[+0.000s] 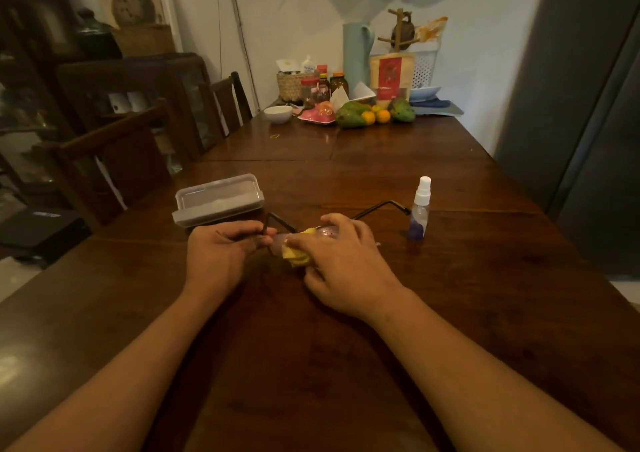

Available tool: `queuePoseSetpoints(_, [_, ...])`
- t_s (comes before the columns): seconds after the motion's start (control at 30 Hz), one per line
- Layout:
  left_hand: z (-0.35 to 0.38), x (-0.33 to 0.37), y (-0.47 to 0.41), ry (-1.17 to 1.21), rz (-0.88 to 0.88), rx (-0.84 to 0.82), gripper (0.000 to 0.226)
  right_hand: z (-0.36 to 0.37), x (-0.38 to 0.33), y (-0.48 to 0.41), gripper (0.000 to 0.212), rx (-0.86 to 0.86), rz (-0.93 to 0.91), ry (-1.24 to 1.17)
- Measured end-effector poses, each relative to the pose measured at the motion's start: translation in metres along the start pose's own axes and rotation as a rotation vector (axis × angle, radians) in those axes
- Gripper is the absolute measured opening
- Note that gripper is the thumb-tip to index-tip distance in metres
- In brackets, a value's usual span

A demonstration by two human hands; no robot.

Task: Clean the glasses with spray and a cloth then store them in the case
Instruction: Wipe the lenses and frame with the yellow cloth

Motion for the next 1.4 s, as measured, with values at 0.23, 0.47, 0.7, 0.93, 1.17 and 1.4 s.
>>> queuePoseSetpoints(0.23, [0.000, 0.001, 0.002, 0.077, -0.043, 0.008, 0.017, 0.005, -0.002, -0.002, 0.057, -0.022, -0.043, 0.099])
queuePoseSetpoints(0.47, [-0.003, -0.001, 0.000, 0.035, -0.039, 0.011, 0.016, 0.010, -0.002, -0.001, 0.058, -0.082, -0.118, -0.063])
queuePoseSetpoints(0.7, [-0.002, 0.000, 0.000, 0.077, -0.035, 0.000, 0.015, 0.008, 0.000, -0.002, 0.056, -0.018, -0.075, 0.056])
queuePoseSetpoints(0.93, [-0.005, -0.004, -0.001, 0.029, 0.014, -0.024, 0.019, 0.009, -0.001, -0.001, 0.061, -0.075, -0.158, -0.065])
queuePoseSetpoints(1.17, [-0.004, -0.010, -0.004, 0.076, -0.013, -0.023, 0.017, 0.009, 0.001, -0.002, 0.062, -0.036, -0.119, 0.011])
queuePoseSetpoints(1.4, [-0.006, -0.009, -0.004, 0.119, 0.014, -0.021, 0.019, 0.007, 0.002, 0.000, 0.060, -0.067, -0.175, -0.129])
Point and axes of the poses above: each hand's wrist, its own y-axis away from the middle knuckle, its own z-axis out of the palm, x = y × z, the point moved 3 cm from there along -y, towards the middle knuckle, and after that the axes turned 12 degrees about x, right-handed, at the moved point
